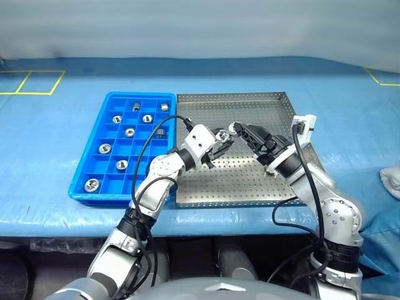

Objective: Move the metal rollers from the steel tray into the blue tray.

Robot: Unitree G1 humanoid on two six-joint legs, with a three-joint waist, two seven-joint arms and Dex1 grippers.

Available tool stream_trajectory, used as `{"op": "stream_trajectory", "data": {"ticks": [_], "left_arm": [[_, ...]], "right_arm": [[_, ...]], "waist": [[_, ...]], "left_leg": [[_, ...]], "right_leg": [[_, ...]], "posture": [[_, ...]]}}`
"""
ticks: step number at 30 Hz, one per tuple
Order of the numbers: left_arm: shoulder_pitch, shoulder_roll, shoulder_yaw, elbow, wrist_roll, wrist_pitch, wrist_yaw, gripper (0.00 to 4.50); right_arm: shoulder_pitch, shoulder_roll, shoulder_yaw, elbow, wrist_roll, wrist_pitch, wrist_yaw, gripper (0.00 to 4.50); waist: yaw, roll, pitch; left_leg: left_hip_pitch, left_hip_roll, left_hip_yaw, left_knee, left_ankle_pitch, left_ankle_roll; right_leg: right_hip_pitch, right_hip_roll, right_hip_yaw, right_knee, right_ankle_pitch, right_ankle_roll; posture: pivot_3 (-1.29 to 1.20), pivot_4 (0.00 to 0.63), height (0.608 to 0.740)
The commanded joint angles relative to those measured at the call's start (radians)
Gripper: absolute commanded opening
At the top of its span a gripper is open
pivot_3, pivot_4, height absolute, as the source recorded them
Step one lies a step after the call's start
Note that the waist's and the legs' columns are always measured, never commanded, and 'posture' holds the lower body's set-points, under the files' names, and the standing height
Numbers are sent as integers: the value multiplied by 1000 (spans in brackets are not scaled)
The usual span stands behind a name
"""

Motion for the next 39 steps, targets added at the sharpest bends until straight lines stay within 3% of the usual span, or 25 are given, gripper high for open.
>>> {"op": "stream_trajectory", "data": {"ticks": [1,13,21,30,32,37,39], "left_arm": [[-19,-20,-5,-38,-3,-44,6,1821],[-30,-35,-14,-19,11,-76,12,1821],[-38,-39,-15,2,19,-80,26,1822],[-38,-45,7,13,18,-50,58,1822],[-37,-53,21,8,5,-27,70,1822],[-26,-95,90,-32,-94,161,106,1822],[-18,-119,121,-60,-155,264,119,1822]], "right_arm": [[-28,7,-36,15,67,-5,-27,3753],[-42,0,-16,61,145,4,-68,3753],[-35,-24,-2,50,132,-9,-69,1309],[-29,-83,49,29,20,-52,-34,1289],[-25,-127,92,14,-86,-91,-22,1289],[-8,-389,367,-3,-555,-250,22,1289],[-15,-422,409,24,-680,-330,4,1289]], "waist": [[0,0,0],[0,0,0],[-1,0,0],[-1,0,0],[0,0,0],[5,0,0],[8,-1,1]], "left_leg": [[0,0,0,0,0,0],[0,0,0,0,0,0],[0,0,0,0,0,0],[0,0,0,-1,0,0],[0,0,0,-1,0,0],[-1,-1,0,-1,0,0],[-1,-1,0,-1,0,0]], "right_leg": [[0,0,0,0,0,0],[0,0,0,0,0,0],[0,0,0,-1,0,0],[0,0,0,-1,0,0],[0,0,0,-1,0,0],[-1,-1,-1,-2,0,0],[-1,-1,-1,-2,0,0]], "posture": [[23,150,740],[23,150,740],[17,150,740],[26,150,740],[30,150,740],[34,150,740],[41,150,740]]}}
